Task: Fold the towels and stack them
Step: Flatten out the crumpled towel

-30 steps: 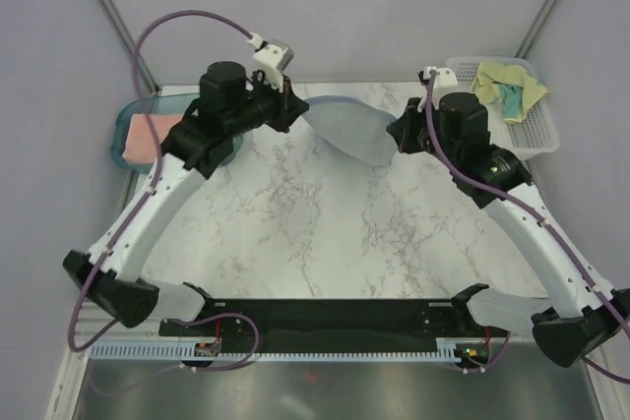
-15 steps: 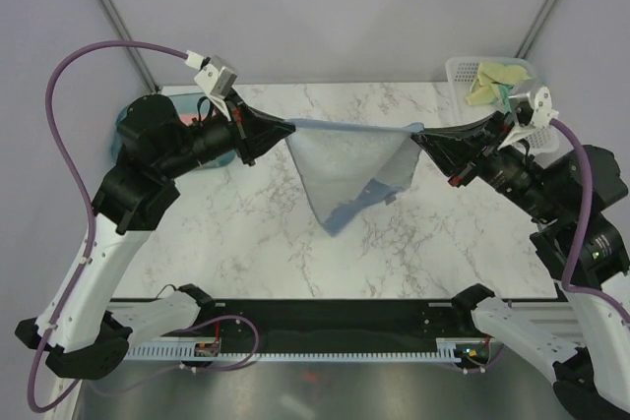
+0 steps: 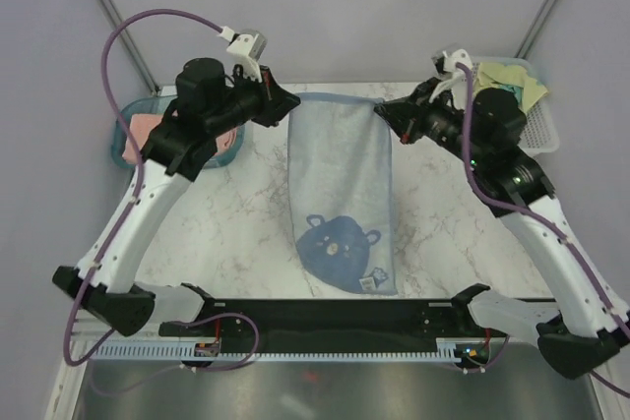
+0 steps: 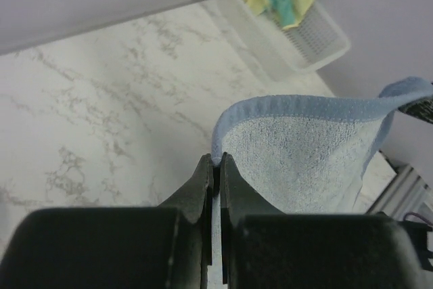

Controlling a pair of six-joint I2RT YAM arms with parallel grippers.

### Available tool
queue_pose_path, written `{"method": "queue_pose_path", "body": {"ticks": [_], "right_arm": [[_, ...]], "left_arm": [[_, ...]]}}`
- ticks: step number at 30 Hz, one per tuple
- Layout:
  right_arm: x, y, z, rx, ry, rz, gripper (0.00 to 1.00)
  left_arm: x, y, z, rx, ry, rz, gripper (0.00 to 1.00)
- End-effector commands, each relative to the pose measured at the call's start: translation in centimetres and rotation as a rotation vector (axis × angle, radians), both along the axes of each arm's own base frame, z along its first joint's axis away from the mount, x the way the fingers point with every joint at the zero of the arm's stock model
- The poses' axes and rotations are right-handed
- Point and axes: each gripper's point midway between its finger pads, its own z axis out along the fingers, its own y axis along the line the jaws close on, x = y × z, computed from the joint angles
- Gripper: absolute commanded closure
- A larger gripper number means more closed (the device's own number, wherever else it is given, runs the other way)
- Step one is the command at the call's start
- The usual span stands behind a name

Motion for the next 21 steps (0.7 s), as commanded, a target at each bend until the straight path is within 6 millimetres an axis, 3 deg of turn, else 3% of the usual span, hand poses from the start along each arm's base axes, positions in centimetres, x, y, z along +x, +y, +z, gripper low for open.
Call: {"method": "queue_pose_path", "body": {"ticks": [1,4,6,7,8,9,10,11,12,13,14,15,16,17,18,19,21], "right_arm": [[5.3,0.0,-4.9,-0.115,0.043,-0.108,1.0],[10.1,1.7,-10.3,-0.186,0.112,-0.082,1.0],[12.7,1.7,-10.9,-0.191,0.103,-0.086,1.0],[14.6,2.0,-13.3,-0.216,0.144,-0.082,1.0],[15.6,2.0,-13.8,-0.226,0.148,-0.08,1.0],[16.8,1.9,-13.3,-0.231,0.13,-0.083,1.0],[18.6,1.5,-15.3,-0.259,0.156,-0.091,1.0],[19.6,1.2,-15.8,-0.265,0.16,-0.092,1.0],[20.9,1.0,-14.6,-0.257,0.132,-0.1,1.0],[22.5,0.5,-16.6,-0.266,0.169,-0.1,1.0],[23.3,0.2,-16.9,-0.273,0.168,-0.101,1.0],[24.3,0.0,-15.9,-0.263,0.146,-0.105,1.0],[25.5,-0.5,-17.5,-0.265,0.174,-0.107,1.0],[25.8,-0.2,-17.8,-0.26,0.177,-0.08,1.0],[26.4,-0.2,-17.5,-0.257,0.161,-0.071,1.0],[27.1,-0.4,-18.8,-0.269,0.173,-0.061,1.0],[27.6,-0.2,-19.4,-0.304,0.146,-0.025,1.0]], "left_arm": [[5.7,1.0,-5.5,0.081,0.107,0.143,0.98],[9.5,1.7,-7.5,0.074,0.13,0.168,0.98],[13.1,2.1,-10.3,0.087,0.173,0.19,0.98],[14.2,2.3,-11.0,0.089,0.18,0.193,0.98],[16.6,2.6,-12.6,0.095,0.19,0.203,0.98],[17.6,2.8,-13.1,0.096,0.192,0.209,0.98],[18.7,3.3,-13.6,0.092,0.194,0.205,0.98],[20.2,2.8,-14.4,0.092,0.193,0.187,0.98],[21.2,2.6,-14.1,0.078,0.167,0.176,0.98],[21.7,2.1,-14.4,0.067,0.161,0.14,0.98],[22.6,1.8,-13.3,0.058,0.12,0.124,0.98],[23.8,1.5,-15.0,0.064,0.138,0.113,0.98],[24.1,1.0,-15.0,0.059,0.131,0.085,0.98],[24.8,0.8,-14.1,0.053,0.104,0.077,0.98],[25.3,0.6,-14.7,0.054,0.109,0.072,0.98],[26.0,0.6,-16.1,0.059,0.128,0.074,0.98],[26.7,0.5,-16.3,0.06,0.118,0.063,0.98]]}}
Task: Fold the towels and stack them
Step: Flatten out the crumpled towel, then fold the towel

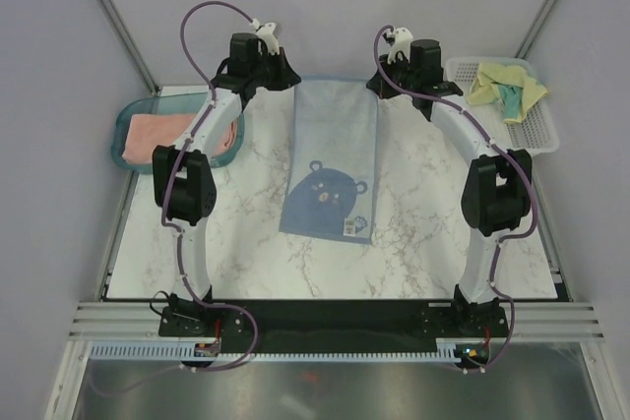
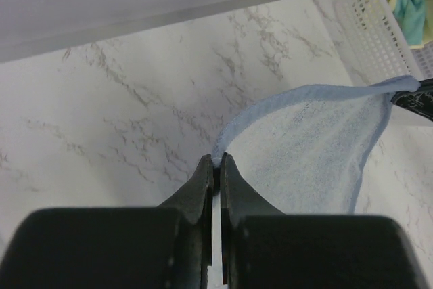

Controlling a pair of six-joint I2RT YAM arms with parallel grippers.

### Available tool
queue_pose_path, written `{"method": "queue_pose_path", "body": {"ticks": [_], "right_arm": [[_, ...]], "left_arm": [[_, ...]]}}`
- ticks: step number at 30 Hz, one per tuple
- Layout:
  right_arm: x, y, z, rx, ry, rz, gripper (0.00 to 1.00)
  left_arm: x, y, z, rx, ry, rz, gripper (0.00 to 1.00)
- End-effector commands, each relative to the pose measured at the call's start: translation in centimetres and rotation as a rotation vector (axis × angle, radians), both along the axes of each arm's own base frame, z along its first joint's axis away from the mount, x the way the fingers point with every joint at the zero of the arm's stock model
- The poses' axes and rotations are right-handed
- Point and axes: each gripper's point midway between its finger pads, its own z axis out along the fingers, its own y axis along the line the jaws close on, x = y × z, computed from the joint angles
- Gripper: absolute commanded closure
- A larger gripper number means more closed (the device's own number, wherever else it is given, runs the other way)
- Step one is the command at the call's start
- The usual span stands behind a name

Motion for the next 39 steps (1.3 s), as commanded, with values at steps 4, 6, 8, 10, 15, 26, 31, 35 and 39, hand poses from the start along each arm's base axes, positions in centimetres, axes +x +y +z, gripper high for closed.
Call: {"method": "queue_pose_path", "body": {"ticks": [4,6,8,10,15,26,31,35,39], "right_arm": [[0.5,0.7,-0.3,-0.066,-0.066,0.142,1.0],[-0.6,0.4,-1.8,-0.088,-0.029,0.151,1.0],[-2.2,0.0,-2.8,-0.102,0.014,0.151,1.0],[-3.8,-0.3,-2.6,-0.109,0.038,0.158,1.0],[-7.8,-1.5,-5.5,-0.137,0.185,0.158,1.0],[-16.9,-2.1,-9.0,-0.166,0.378,0.172,1.0],[-20.0,-1.3,-9.5,-0.173,0.408,0.17,1.0],[-22.9,-1.0,-11.2,-0.187,0.46,0.18,1.0],[-24.5,-0.7,-12.1,-0.207,0.489,0.177,1.0]], "left_arm": [[1.8,-0.8,2.0,0.011,-0.151,-0.112,0.98],[1.1,-0.4,0.3,0.039,-0.131,-0.123,0.98],[0.1,0.0,-1.0,0.06,-0.107,-0.129,0.98],[-0.9,-0.1,-1.9,0.06,-0.089,-0.159,0.98],[-4.8,0.4,-4.3,0.056,-0.011,-0.174,0.98],[-12.5,1.9,-6.5,0.054,0.066,-0.174,0.98],[-15.8,1.7,-6.9,0.055,0.093,-0.172,0.98],[-17.8,1.9,-8.2,0.071,0.131,-0.159,0.98],[-19.4,2.3,-9.7,0.08,0.185,-0.137,0.98]]}}
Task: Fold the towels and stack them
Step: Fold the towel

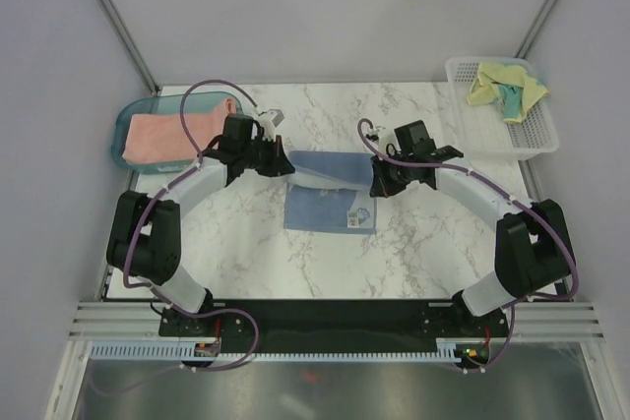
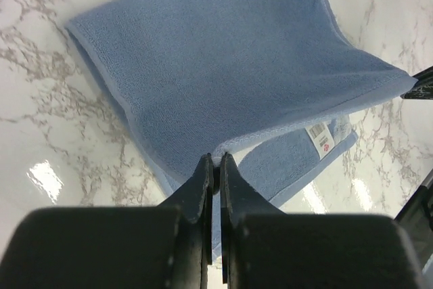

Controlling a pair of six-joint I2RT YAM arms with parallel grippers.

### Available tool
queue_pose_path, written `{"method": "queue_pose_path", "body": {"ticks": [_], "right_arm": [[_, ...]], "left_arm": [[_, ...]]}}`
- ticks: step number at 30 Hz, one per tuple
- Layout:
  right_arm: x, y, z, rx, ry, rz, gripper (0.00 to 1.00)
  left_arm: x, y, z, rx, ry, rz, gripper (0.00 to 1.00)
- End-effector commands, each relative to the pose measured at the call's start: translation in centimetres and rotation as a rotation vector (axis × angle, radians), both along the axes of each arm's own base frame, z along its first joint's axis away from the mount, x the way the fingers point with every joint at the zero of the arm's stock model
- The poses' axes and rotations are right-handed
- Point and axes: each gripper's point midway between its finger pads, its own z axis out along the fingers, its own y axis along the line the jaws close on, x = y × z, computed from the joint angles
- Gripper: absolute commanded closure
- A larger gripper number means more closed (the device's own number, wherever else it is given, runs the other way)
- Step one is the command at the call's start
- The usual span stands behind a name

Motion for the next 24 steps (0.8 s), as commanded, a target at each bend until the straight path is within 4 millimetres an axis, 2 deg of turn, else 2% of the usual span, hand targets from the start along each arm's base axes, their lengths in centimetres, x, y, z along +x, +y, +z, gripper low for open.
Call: {"method": "queue_pose_path", "body": {"ticks": [1,11,16,20,24], "right_arm": [[-1.2,-0.4,-0.2,-0.027,0.011,-0.025,1.0],[-3.7,-0.4,-2.5,-0.067,0.07,-0.034,1.0],[-3.8,-0.2,-2.7,-0.057,0.07,-0.043,1.0],[-3.8,0.0,-2.5,-0.052,0.061,-0.043,1.0],[-3.4,-0.3,-1.0,-0.053,0.013,-0.061,1.0]], "left_arm": [[-0.7,0.8,0.0,0.022,-0.006,0.059,0.98],[-3.1,0.7,-2.9,0.093,0.06,0.08,0.98],[-3.7,0.8,-3.8,0.128,0.072,0.097,0.98],[-3.9,1.0,-4.1,0.148,0.075,0.12,0.98],[-3.9,0.7,-3.0,0.143,0.045,0.129,0.98]]}}
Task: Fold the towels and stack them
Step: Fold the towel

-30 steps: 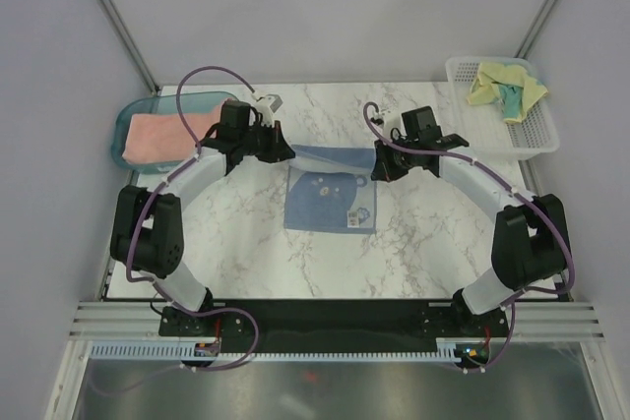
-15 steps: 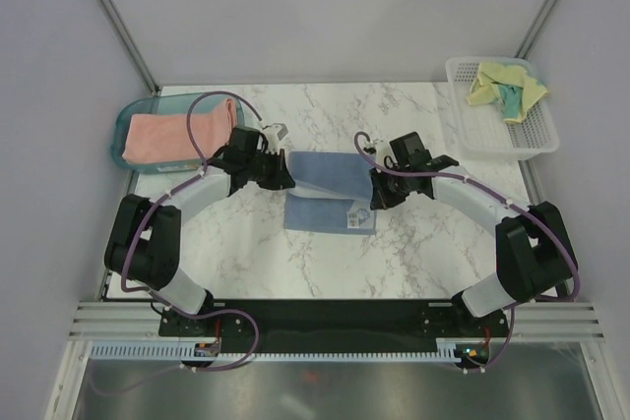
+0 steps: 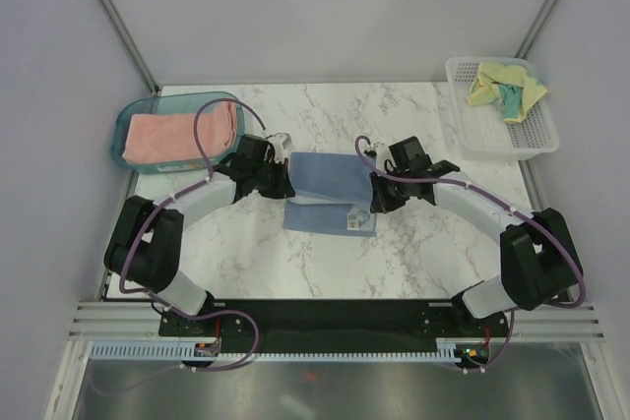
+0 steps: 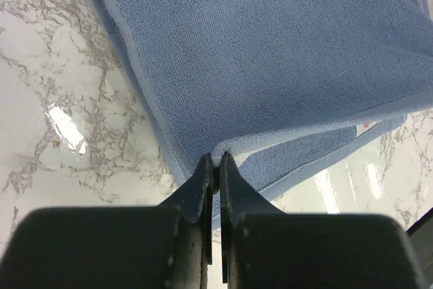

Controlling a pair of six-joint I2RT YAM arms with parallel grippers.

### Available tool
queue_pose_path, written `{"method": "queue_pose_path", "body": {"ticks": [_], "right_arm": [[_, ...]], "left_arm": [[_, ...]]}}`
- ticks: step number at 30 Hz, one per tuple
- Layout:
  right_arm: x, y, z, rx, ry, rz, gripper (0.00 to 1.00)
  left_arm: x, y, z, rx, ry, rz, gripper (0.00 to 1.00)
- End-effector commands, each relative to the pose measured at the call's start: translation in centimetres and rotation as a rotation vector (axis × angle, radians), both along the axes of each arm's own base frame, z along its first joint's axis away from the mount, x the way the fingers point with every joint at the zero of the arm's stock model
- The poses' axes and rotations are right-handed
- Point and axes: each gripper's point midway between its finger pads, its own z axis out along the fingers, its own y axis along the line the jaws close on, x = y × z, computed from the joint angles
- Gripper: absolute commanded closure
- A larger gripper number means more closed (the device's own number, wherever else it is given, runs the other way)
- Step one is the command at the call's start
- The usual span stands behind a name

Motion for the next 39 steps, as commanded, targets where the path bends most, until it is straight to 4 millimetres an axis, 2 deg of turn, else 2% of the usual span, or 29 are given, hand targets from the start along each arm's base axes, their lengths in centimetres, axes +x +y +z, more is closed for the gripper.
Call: {"method": "queue_pose_path", "body": {"ticks": [1,5,9,14,22,24,32,34,36,39], "right_arm": [[0.9,-0.5,2.5,-0.006,-0.086,-0.034,1.0],[1.0,-0.9,4.1,-0.011,-0.122,-0.04,1.0],[0.7,-1.0,4.4,-0.01,-0.115,-0.048,1.0],[-0.3,-0.6,4.6,0.019,-0.109,-0.042,1.0],[-3.0,-0.3,0.6,0.021,-0.012,-0.056,1.0],[-3.3,-0.4,0.1,0.016,-0.003,-0.058,1.0],[-4.8,0.3,-2.2,0.018,0.058,-0.082,1.0],[-5.2,0.3,-2.6,0.014,0.068,-0.082,1.0],[-5.3,0.4,-2.7,0.018,0.07,-0.084,1.0],[-5.3,0.3,-2.9,0.01,0.065,-0.092,1.0]], "left_arm": [[1.1,0.5,2.6,0.006,-0.091,0.063,0.98],[1.1,0.8,4.3,0.012,-0.142,0.086,0.98],[0.6,0.8,5.8,0.018,-0.174,0.096,0.98],[-0.5,0.6,6.0,0.047,-0.188,0.101,0.98],[-3.5,0.8,0.6,0.111,-0.053,0.117,0.98],[-4.1,0.9,0.0,0.123,-0.037,0.124,0.98],[-4.5,1.9,-1.7,0.169,-0.01,0.199,0.97],[-4.6,2.1,-2.1,0.181,-0.003,0.209,0.95],[-4.7,2.1,-2.4,0.186,0.005,0.215,0.88],[-4.9,2.3,-3.0,0.201,0.013,0.223,0.86]]}}
